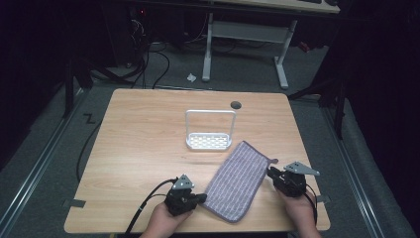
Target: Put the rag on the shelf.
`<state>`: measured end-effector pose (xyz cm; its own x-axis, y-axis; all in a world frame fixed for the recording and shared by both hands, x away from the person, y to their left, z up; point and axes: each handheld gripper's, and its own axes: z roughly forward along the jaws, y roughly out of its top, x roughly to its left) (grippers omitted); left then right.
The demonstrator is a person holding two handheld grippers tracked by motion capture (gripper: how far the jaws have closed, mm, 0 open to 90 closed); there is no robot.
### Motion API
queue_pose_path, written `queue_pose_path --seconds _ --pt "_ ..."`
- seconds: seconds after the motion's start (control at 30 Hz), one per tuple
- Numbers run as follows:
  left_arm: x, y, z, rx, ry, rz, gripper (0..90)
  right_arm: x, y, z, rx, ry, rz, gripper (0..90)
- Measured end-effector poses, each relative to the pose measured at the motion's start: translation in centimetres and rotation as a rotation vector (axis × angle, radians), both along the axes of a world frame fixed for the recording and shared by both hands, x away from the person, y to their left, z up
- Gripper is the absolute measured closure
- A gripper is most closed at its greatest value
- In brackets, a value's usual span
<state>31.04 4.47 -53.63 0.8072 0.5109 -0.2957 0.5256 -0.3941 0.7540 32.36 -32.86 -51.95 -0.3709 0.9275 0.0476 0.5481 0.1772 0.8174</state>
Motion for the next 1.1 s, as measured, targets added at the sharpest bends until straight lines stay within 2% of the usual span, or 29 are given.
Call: queue_pose_path --seconds 0.03,0.07,0.13,0.17,0.2,0.23,0.27,0.3,0.33,0.37,0.4,0.43,0.47,0.5,0.53,0.57,0.6,0.63,0.67,0.7,0.8,0.83,0.87,0.9,0.93,0.97,1.03,1.07,1.1 --pt "-0.1 0.2 0.1 -0.003 -0.008 0.008 84.5 0.0 0.1 0.0 0.000 -0.002 0.003 77.3" --pt "0.3 0.5 0.4 -0.035 -0.014 0.048 82.0 0.0 0.2 0.0 0.000 -0.001 0.000 77.4" --pt "1.2 0.8 0.6 -0.070 -0.011 0.080 75.6 0.1 0.4 -0.1 -0.004 0.000 0.008 77.8" --pt "1.2 0.8 0.6 -0.070 -0.011 0.080 73.2 0.1 0.4 -0.1 -0.004 0.000 0.008 77.8" --pt "2.5 0.4 0.8 -0.084 -0.024 0.107 71.5 0.2 0.7 -0.3 -0.011 0.002 0.012 78.1" --pt "2.5 0.4 0.8 -0.084 -0.024 0.107 71.4 0.3 0.7 -0.3 -0.013 0.004 0.013 78.2" --pt "3.9 -0.7 1.2 -0.061 -0.058 0.102 72.0 0.4 0.9 -0.5 -0.013 0.007 0.013 78.4" --pt "3.9 -0.7 1.2 -0.061 -0.058 0.102 78.0 0.4 0.9 -0.5 -0.013 0.007 0.013 78.4" --pt "4.8 -1.6 1.5 -0.042 -0.072 0.105 78.0 0.4 0.9 -0.5 -0.011 0.013 0.012 78.6" --pt "6.5 -2.9 1.7 -0.051 -0.036 0.103 88.5 0.5 1.1 -0.6 -0.019 0.014 0.015 79.0" --pt "7.0 -3.8 1.8 -0.040 -0.040 0.091 89.8 0.5 1.2 -0.6 -0.020 0.016 0.017 79.0" --pt "7.0 -3.8 1.8 -0.040 -0.040 0.091 89.8 0.5 1.2 -0.6 -0.020 0.016 0.017 79.0" --pt "7.6 -5.5 2.0 -0.005 -0.062 0.049 89.9 0.5 1.2 -0.6 -0.027 0.013 0.024 79.2" --pt "7.7 -6.2 2.0 0.016 -0.062 0.029 89.9 0.5 1.2 -0.6 -0.028 0.013 0.025 79.3" --pt "7.7 -6.2 2.0 0.016 -0.062 0.029 90.0 0.5 1.2 -0.6 -0.028 0.013 0.025 79.3" --pt "7.5 -7.3 1.5 0.082 -0.067 -0.007 90.0 0.4 1.2 -0.6 -0.024 0.014 0.028 79.3" --pt "7.5 -7.3 1.5 0.082 -0.067 -0.007 90.0 0.4 1.2 -0.6 -0.024 0.014 0.028 79.3" --pt "7.2 -7.5 1.0 0.129 -0.063 -0.028 90.0 0.5 1.1 -0.7 -0.023 0.014 0.034 79.3" --pt "7.2 -7.5 1.0 0.129 -0.063 -0.028 90.0 0.5 1.1 -0.8 -0.022 0.015 0.037 79.3" --pt "6.6 -7.1 0.3 0.139 -0.063 -0.039 90.0 0.5 1.2 -0.8 -0.017 0.021 0.042 79.3" --pt "5.3 -6.0 0.3 0.129 -0.051 -0.044 90.0 0.3 1.8 -0.7 -0.032 0.016 0.067 79.3" --pt "5.3 -6.0 0.3 0.129 -0.051 -0.044 90.0 0.3 1.8 -0.7 -0.032 0.016 0.067 79.3" --pt "4.4 -5.3 0.2 0.129 -0.052 -0.051 90.0 0.2 2.3 -0.6 -0.039 0.009 0.082 79.3" --pt "4.4 -5.3 0.2 0.129 -0.052 -0.051 90.0 0.2 2.3 -0.6 -0.039 0.009 0.082 79.3" --pt "3.5 -4.4 0.2 0.134 -0.057 -0.053 90.0 0.1 2.8 -0.6 -0.046 0.010 0.097 79.3" --pt "3.5 -4.4 0.2 0.134 -0.057 -0.053 90.0 0.1 2.8 -0.6 -0.046 0.010 0.097 79.3" --pt "2.7 -3.5 0.3 0.139 -0.063 -0.051 90.0 0.0 3.6 -0.6 -0.053 0.007 0.123 79.3" --pt "2.2 -2.3 0.3 0.137 -0.056 -0.041 90.0 0.0 4.0 -0.5 -0.062 0.002 0.140 79.3" --pt "2.2 -2.3 0.3 0.137 -0.056 -0.041 90.0 0.0 4.0 -0.5 -0.062 0.002 0.140 79.3"
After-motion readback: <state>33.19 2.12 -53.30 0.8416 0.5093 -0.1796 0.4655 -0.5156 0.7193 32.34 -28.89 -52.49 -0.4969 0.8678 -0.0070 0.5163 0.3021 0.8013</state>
